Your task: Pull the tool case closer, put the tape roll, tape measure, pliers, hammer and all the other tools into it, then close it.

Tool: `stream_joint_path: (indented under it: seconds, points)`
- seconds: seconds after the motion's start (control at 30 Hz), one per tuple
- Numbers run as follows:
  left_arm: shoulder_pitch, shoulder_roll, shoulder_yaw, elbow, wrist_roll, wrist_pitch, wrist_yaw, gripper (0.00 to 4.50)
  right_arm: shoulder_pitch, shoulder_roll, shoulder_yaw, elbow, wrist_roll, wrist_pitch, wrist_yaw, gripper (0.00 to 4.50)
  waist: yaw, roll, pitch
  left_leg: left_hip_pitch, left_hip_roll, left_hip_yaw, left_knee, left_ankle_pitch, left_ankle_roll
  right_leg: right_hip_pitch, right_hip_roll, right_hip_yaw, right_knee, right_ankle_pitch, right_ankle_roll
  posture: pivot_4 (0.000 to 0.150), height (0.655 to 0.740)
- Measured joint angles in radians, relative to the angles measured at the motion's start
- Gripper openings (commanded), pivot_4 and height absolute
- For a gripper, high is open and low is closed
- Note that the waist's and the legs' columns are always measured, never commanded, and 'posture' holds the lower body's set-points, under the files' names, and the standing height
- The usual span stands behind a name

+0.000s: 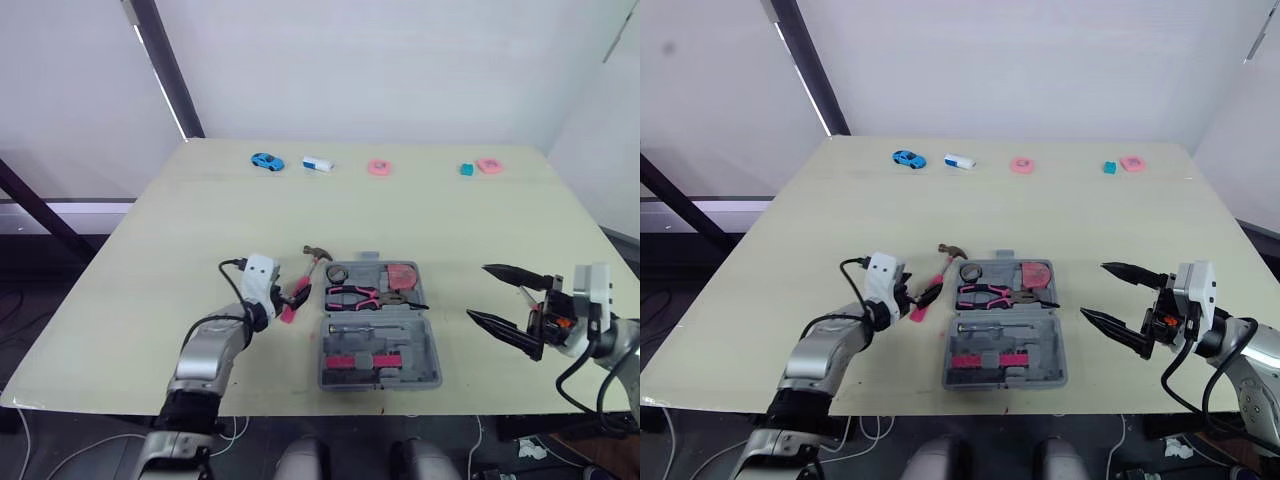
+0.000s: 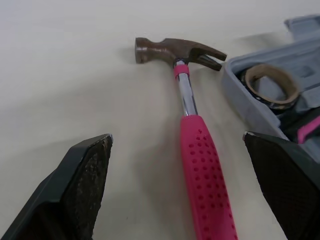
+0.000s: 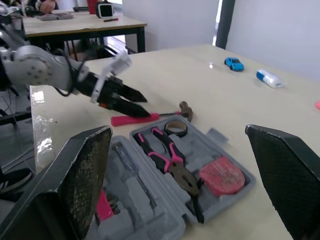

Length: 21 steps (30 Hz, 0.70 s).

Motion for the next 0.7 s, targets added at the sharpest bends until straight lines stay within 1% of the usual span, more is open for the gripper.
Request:
stream_joint_path:
  seconds: [0.03, 0.1, 0.2, 0.27, 0.5, 0.57, 0.6, 0.63, 0.7]
  points:
    - [-0.037, -0.009, -0.001, 0.044, 0.014, -0.004, 0.007, 4.46, -0.001, 0.000, 0.006, -0.001, 0.000, 0.005, 0.000, 4.50, 0.000, 0.000, 0.000, 0.000, 0.000, 0.000, 0.000, 0.000, 0.000, 0.000, 0.000, 0.000, 0.000, 0.000, 0.000, 0.150, 0.7395]
    - [-0.062, -0.020, -0.003, 0.073, 0.020, -0.011, 0.013, 4.46, -0.001, 0.000, 0.015, -0.001, 0.000, 0.008, 0.000, 4.50, -0.001, 0.000, 0.000, 0.000, 0.000, 0.000, 0.000, 0.000, 0.000, 0.000, 0.000, 0.001, 0.000, 0.000, 0.000, 0.150, 0.7395]
    - [-0.127, -0.048, -0.024, 0.185, 0.052, -0.027, 0.018, 4.46, -0.002, 0.000, 0.017, -0.001, -0.001, 0.009, 0.000, 4.50, -0.002, 0.000, 0.000, -0.001, -0.001, 0.000, 0.000, 0.000, 0.000, 0.000, 0.000, 0.001, -0.001, 0.001, 0.001, 0.150, 0.7395]
    - [-0.139, -0.051, -0.025, 0.212, 0.057, -0.038, 0.018, 4.46, 0.000, 0.000, 0.017, -0.001, -0.002, 0.009, 0.000, 4.50, -0.003, -0.001, 0.000, -0.001, -0.001, 0.000, 0.000, 0.000, 0.000, 0.000, 0.000, 0.001, 0.000, 0.001, 0.001, 0.150, 0.7395]
    - [-0.286, -0.073, -0.035, 0.438, 0.109, -0.105, 0.013, 4.46, -0.014, 0.000, 0.024, -0.001, -0.003, 0.009, -0.005, 4.50, 0.001, -0.001, 0.000, -0.001, -0.001, -0.002, 0.005, 0.000, 0.000, 0.002, 0.000, -0.002, 0.001, 0.000, 0.000, 0.150, 0.7395]
    - [-0.317, -0.076, -0.034, 0.495, 0.123, -0.127, 0.015, 3.95, -0.017, 0.000, 0.026, -0.002, -0.003, 0.011, -0.009, 4.50, 0.001, -0.001, 0.000, -0.002, -0.001, -0.002, 0.007, 0.000, 0.000, 0.003, 0.000, -0.001, 0.001, 0.000, 0.000, 0.150, 0.7395]
    - [-0.325, -0.076, -0.033, 0.510, 0.126, -0.134, 0.016, 3.55, -0.018, 0.001, 0.026, -0.003, -0.003, 0.012, -0.010, 4.50, 0.000, -0.001, 0.000, -0.002, -0.001, -0.002, 0.007, 0.000, 0.000, 0.003, 0.000, -0.002, 0.001, 0.000, 0.001, 0.150, 0.7395]
    - [-0.327, -0.076, -0.032, 0.515, 0.127, -0.136, 0.017, 3.29, -0.018, 0.001, 0.027, -0.004, -0.003, 0.012, -0.011, 4.50, 0.000, -0.001, 0.000, -0.002, -0.001, -0.002, 0.008, 0.000, 0.000, 0.003, 0.000, -0.002, 0.001, 0.000, 0.001, 0.150, 0.7395]
    - [-0.342, -0.077, -0.028, 0.548, 0.133, -0.153, 0.019, 2.46, -0.022, 0.001, 0.028, -0.009, -0.002, 0.015, -0.014, 4.50, 0.001, -0.001, 0.000, -0.002, -0.001, -0.002, 0.008, 0.000, 0.000, 0.003, 0.000, -0.002, 0.001, 0.001, 0.001, 0.150, 0.7395]
